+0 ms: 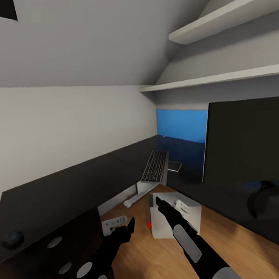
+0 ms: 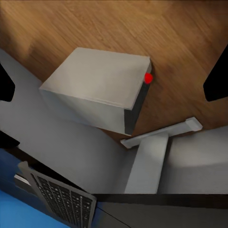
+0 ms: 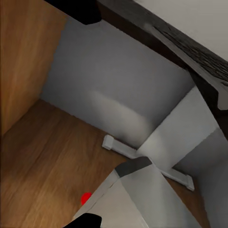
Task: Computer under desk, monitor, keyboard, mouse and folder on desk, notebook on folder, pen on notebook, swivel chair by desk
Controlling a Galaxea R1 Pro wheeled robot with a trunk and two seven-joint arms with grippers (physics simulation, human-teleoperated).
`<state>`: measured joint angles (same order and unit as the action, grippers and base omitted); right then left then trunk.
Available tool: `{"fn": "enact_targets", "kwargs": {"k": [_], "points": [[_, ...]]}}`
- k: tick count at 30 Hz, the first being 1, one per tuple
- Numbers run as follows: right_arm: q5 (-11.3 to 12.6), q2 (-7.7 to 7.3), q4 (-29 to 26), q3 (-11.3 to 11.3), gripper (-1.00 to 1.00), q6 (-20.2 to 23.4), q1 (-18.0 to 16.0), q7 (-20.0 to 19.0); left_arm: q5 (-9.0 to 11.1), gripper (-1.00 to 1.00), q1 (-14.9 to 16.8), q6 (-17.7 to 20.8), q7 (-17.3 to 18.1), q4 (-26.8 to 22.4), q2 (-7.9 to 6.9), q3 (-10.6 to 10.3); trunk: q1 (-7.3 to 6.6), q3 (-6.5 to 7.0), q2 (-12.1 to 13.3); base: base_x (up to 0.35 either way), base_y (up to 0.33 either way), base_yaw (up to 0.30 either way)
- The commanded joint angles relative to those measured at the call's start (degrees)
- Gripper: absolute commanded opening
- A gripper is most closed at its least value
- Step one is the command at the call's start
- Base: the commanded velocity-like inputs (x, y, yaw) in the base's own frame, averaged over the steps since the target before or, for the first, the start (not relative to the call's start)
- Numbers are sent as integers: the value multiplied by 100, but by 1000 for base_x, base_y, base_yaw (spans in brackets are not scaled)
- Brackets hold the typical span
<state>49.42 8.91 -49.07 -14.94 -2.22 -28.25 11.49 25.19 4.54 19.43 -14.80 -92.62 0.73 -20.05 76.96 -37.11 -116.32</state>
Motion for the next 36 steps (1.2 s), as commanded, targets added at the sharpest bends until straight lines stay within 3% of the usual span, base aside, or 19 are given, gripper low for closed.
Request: {"fn": "enact_targets", "kwargs": {"k": [1,6,19,23,33,36], "points": [[67,-14,71,-7,100,-28,-5,-156,59,100,2,17,-49,-9,-1,-8,22,-25,-45,0,0,0],[99,-103,183,22,100,-35,-5,-461,59,100,3,17,-49,-9,-2,-8,132,-115,-245,0,0,0],[140,-263,220,30,100,-17,3,-585,60,100,3,17,-49,7,4,-15,417,-348,-767,0,0,0],[159,-274,224,27,100,-7,4,-903,64,100,3,17,-49,7,5,-16,505,-420,-927,0,0,0],[152,-263,94,-5,100,-35,4,-1333,64,100,2,17,-49,66,-2,-17,505,-420,-927,0,0,0],[136,-258,13,-8,100,-40,4,-1706,59,100,2,17,-49,75,-2,-18,505,-420,-927,0,0,0]]}}
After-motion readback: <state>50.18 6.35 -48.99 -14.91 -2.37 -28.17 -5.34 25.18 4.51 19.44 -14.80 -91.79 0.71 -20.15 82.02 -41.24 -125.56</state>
